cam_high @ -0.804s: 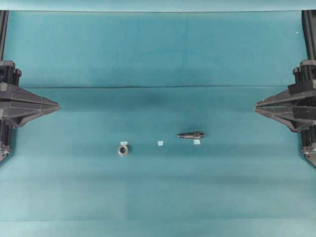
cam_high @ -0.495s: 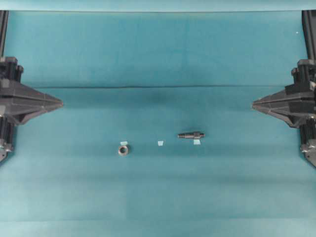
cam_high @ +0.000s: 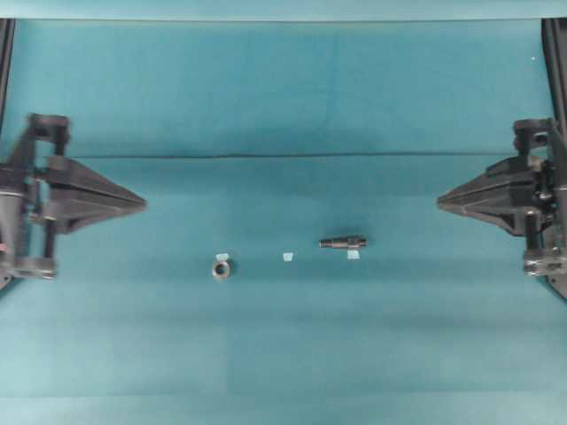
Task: Insert the washer onto the shaft with both hands.
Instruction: 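Move left gripper over the silver washer and right gripper over the shaft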
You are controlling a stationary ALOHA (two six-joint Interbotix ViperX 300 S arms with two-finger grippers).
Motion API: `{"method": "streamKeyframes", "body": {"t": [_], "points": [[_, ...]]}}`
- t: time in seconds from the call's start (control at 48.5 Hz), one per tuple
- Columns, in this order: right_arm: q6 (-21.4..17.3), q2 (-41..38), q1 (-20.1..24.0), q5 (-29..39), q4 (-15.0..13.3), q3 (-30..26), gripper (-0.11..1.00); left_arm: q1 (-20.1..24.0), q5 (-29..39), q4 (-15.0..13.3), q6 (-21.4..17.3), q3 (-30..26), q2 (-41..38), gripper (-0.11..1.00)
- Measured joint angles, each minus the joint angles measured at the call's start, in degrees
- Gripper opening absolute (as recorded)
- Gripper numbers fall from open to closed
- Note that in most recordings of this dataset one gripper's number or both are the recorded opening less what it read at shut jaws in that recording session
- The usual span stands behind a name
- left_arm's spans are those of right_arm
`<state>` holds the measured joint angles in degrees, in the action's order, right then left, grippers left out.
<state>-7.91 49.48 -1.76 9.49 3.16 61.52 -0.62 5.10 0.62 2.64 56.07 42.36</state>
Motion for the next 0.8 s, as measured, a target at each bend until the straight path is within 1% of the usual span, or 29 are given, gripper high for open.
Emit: {"method": "streamKeyframes", "body": {"t": [0.062,0.371,0.536,0.68,0.804], "points": [[0.00,-1.67,0.09,1.14,0.00,-0.88,-0.09,-0.09,3.08,0.00,-0.09,-1.32,-2.29,0.03],[0.00,-11.60,0.00,5.89,-0.09,-5.45,-0.09,-0.97,13.01,0.09,0.00,-7.65,-12.13,0.03],[0.00,-17.40,-0.18,9.76,-0.09,-8.35,-0.09,-1.32,20.65,0.00,0.09,-12.04,-18.02,0.03],[0.00,-22.32,-0.35,14.41,-1.49,-11.43,-0.09,-1.41,25.84,0.09,0.26,-15.38,-22.68,0.03],[0.53,-26.63,-0.53,16.00,-2.99,-14.33,-0.09,-1.41,27.51,0.09,0.00,-17.58,-25.93,0.03]]}}
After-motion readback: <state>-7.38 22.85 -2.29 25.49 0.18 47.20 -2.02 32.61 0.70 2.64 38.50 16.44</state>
